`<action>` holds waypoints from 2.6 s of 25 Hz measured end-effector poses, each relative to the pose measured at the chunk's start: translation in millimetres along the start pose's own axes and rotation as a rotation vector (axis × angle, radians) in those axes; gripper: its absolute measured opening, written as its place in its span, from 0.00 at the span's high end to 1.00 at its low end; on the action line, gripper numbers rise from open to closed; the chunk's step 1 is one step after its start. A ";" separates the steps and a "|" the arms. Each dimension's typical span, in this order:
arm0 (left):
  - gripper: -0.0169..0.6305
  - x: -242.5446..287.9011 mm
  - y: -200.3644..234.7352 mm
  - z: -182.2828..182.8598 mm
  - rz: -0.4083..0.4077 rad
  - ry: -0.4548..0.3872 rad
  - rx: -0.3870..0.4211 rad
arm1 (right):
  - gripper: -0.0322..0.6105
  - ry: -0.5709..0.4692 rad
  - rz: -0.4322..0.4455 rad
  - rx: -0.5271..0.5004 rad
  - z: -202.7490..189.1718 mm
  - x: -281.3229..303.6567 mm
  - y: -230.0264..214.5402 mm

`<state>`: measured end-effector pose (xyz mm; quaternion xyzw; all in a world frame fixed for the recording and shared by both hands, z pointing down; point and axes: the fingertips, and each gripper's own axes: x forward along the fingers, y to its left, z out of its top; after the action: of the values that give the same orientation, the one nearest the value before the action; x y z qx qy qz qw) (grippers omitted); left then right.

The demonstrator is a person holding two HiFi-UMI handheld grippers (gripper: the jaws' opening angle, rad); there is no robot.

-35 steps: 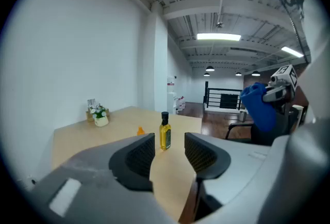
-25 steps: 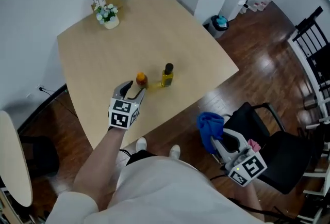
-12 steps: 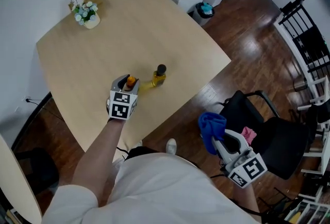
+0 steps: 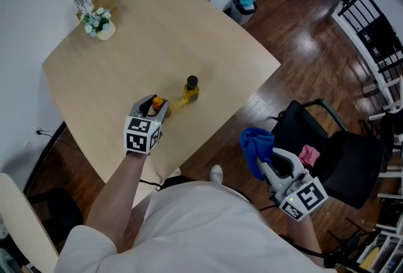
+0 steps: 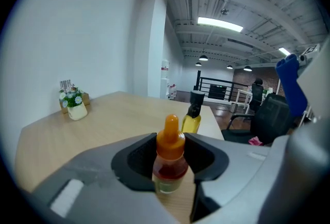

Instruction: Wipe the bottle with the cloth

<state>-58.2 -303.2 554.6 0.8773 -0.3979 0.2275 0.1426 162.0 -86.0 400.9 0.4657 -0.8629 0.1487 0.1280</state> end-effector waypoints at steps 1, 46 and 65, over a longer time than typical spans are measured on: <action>0.73 -6.7 -4.9 5.7 -0.013 -0.007 0.003 | 0.82 -0.006 0.010 -0.005 1.2 0.9 0.8; 0.73 -155.9 -168.2 186.3 -0.282 -0.249 0.047 | 0.82 -0.055 0.467 -0.217 8.3 90.3 8.9; 0.73 -154.7 -173.4 198.8 -0.257 -0.275 0.021 | 0.82 -0.154 0.488 -0.393 47.5 37.8 47.6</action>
<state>41.2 -179.5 293.1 0.9451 -0.2959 0.0895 0.1057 97.8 -107.9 364.1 0.2215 -0.9684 -0.0301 0.1103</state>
